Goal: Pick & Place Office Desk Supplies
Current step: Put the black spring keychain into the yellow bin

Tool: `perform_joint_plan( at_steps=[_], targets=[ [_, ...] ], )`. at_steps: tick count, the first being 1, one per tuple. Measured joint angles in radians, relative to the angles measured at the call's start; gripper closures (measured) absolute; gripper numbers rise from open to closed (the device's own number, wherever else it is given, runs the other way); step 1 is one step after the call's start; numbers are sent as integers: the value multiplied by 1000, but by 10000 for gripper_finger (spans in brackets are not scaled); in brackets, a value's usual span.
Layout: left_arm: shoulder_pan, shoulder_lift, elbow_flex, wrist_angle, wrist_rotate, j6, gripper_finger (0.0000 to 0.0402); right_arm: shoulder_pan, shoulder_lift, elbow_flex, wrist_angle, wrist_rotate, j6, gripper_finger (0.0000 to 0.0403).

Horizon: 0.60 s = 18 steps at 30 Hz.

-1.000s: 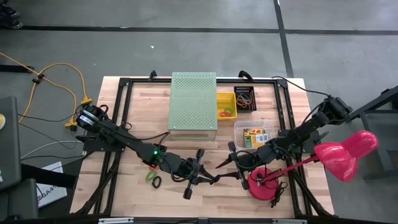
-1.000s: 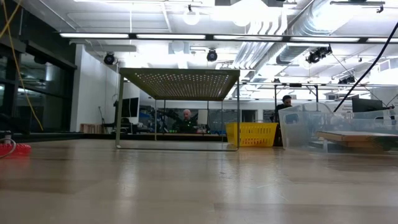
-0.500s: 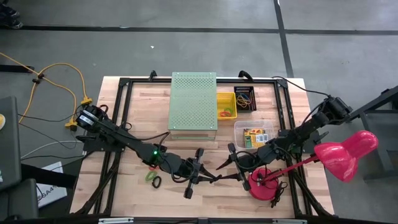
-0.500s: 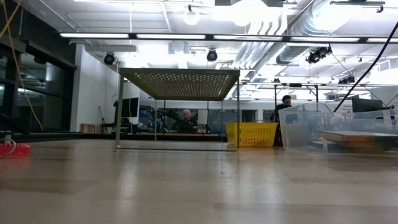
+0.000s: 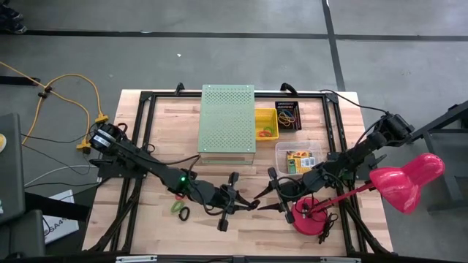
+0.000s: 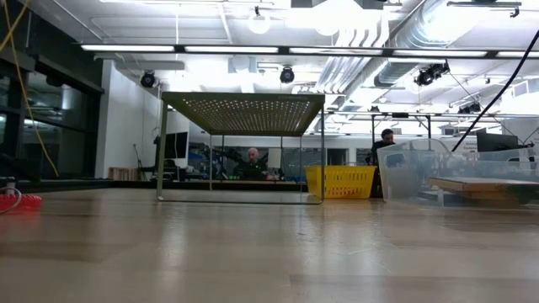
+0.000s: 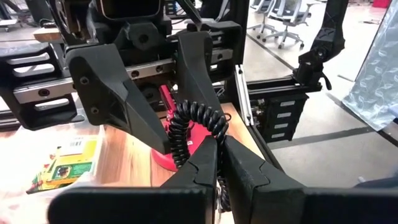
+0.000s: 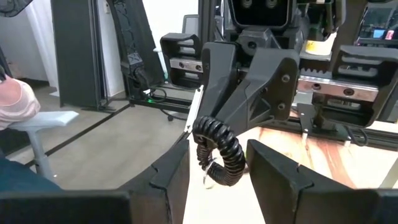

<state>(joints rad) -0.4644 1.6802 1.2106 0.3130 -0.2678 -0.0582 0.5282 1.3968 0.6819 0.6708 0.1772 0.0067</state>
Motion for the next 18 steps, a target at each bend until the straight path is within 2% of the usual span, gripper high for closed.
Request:
perform_joint_plan(
  at_steps=[7,18],
  targets=[
    [0,0,0,1,0,-1,392,0,0,0,0,4,-1,265],
    [12,0,0,2,1,-2,392,-1,0,0,15,4,-11,317]
  ],
)
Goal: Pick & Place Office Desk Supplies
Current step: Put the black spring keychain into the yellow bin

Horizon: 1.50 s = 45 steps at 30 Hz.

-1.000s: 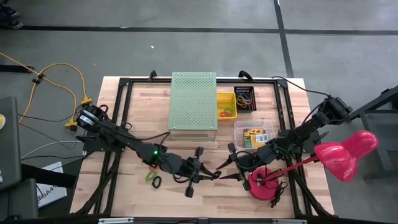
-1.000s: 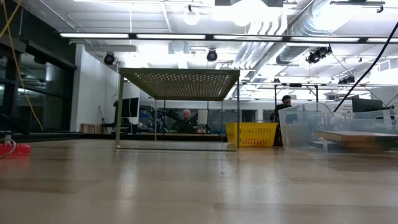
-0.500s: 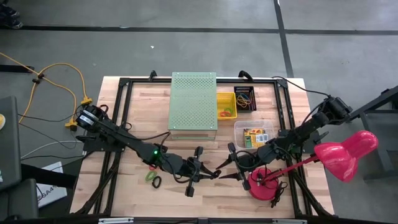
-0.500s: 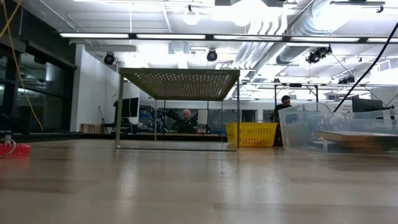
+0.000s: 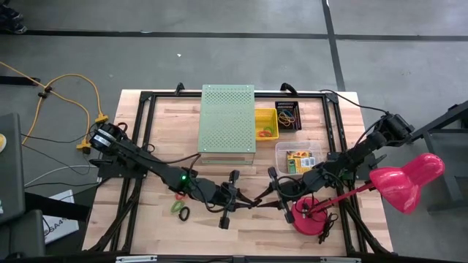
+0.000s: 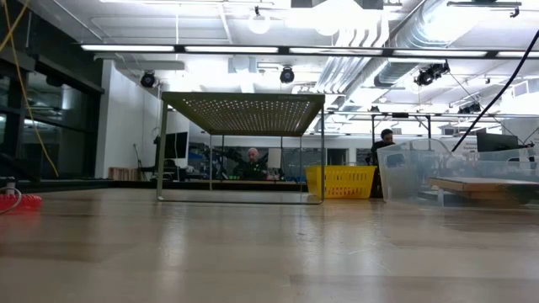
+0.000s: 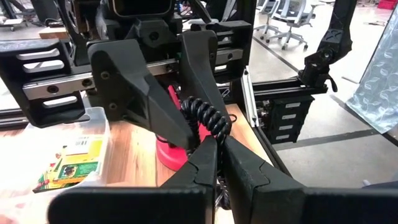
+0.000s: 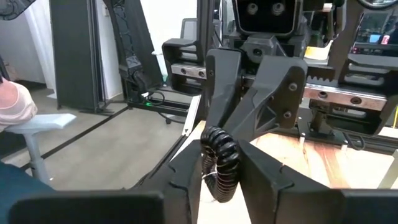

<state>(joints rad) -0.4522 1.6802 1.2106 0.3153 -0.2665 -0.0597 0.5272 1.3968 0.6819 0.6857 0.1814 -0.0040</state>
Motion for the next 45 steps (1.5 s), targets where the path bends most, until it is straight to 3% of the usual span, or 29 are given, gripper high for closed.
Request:
perform_joint_plan(
  at_steps=[13,27,33,38,45],
  targets=[
    [0,0,0,0,1,0,392,0,0,0,-1,-4,-1,375],
    [-19,-8,0,14,4,24,320,0,0,0,-24,1,1,374],
    [-32,-30,0,20,4,37,311,0,0,0,-41,25,6,374],
    [-32,-30,0,21,4,37,311,0,0,0,-49,174,5,374],
    [-37,-30,0,26,4,37,311,-25,0,0,-46,640,-24,374]
  ],
)
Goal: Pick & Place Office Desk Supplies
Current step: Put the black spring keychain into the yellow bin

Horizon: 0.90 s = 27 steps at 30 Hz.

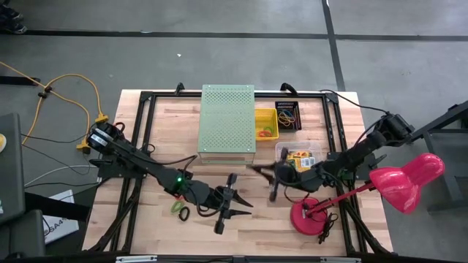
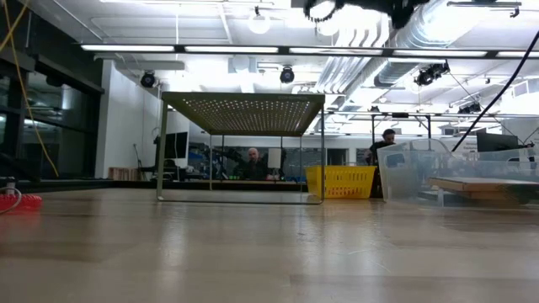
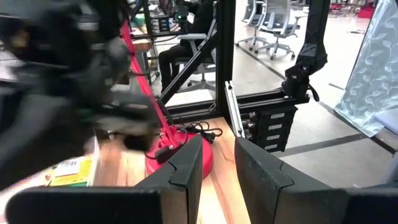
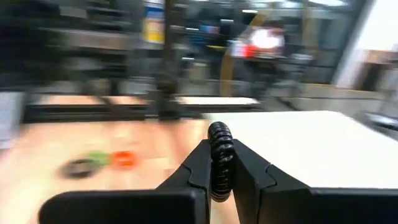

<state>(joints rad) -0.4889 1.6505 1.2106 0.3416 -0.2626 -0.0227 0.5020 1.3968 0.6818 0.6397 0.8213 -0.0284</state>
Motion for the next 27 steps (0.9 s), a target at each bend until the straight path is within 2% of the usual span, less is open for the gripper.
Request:
perform_joint_plan(
  at_steps=[4,12,17,19,24,27],
  targets=[
    [0,0,0,-2,0,0,311,-63,0,0,0,96,-26,374],
    [0,0,0,-5,0,-1,311,-264,0,0,-2,109,-21,374],
    [-1,0,0,-5,0,0,311,-403,0,0,-21,167,-7,374],
    [-1,0,0,-7,0,0,311,-451,0,0,-74,139,57,374],
    [-3,0,0,-36,0,0,311,-553,0,0,-292,-63,349,374],
    [-5,0,0,-48,0,0,311,-594,0,0,-443,-97,477,374]
  ],
)
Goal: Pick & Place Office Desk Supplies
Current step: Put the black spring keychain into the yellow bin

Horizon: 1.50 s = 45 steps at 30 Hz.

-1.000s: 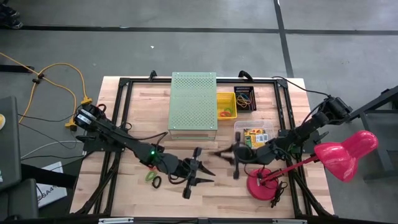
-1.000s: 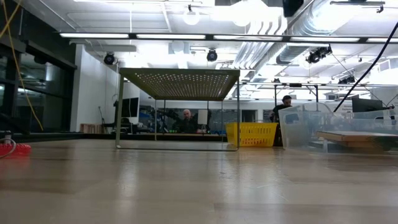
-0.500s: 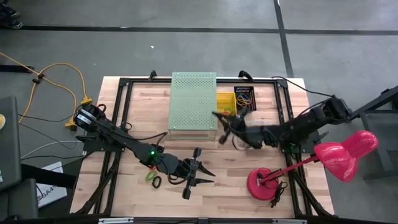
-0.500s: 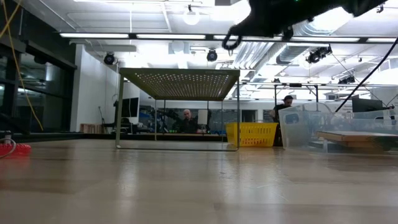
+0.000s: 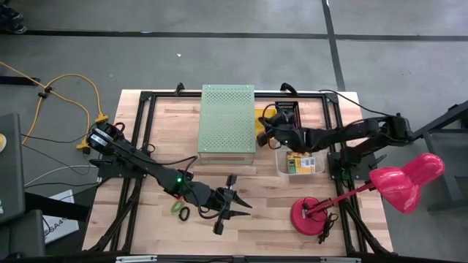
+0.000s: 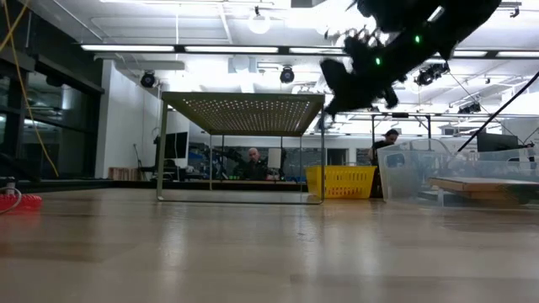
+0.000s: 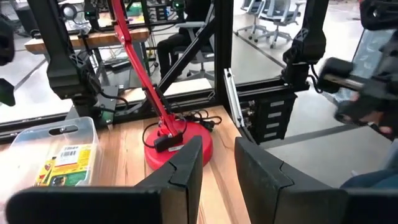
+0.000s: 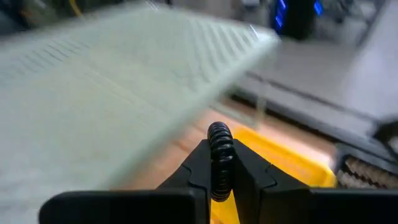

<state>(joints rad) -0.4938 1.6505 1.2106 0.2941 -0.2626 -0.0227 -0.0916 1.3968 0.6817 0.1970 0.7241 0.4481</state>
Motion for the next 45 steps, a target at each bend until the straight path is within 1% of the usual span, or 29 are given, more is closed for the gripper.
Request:
perform_joint_plan(
  at_steps=[2,4,8,10,15,17,21,33,35,45],
  targets=[
    [0,0,0,-4,0,0,311,-21,0,0,-86,-7,61,374],
    [0,0,0,-4,0,0,311,-41,0,0,-139,-46,97,374],
    [0,0,0,-4,0,0,311,-77,0,0,-168,-176,132,374],
    [0,0,0,-3,0,0,311,-87,0,0,-171,-207,135,374],
    [0,0,0,-3,0,0,311,-93,0,0,-214,-217,181,374],
    [0,0,0,-3,0,-1,311,-100,0,0,-252,-237,209,374],
    [0,0,0,-2,0,-1,311,-102,0,0,-323,-235,240,374],
    [0,0,0,-2,0,-3,311,-101,0,0,-326,-233,226,373],
    [0,0,0,-2,0,-3,311,-101,0,0,-326,-233,215,365],
    [0,0,0,-2,0,-3,311,-101,0,0,-325,-230,214,302]
  ],
)
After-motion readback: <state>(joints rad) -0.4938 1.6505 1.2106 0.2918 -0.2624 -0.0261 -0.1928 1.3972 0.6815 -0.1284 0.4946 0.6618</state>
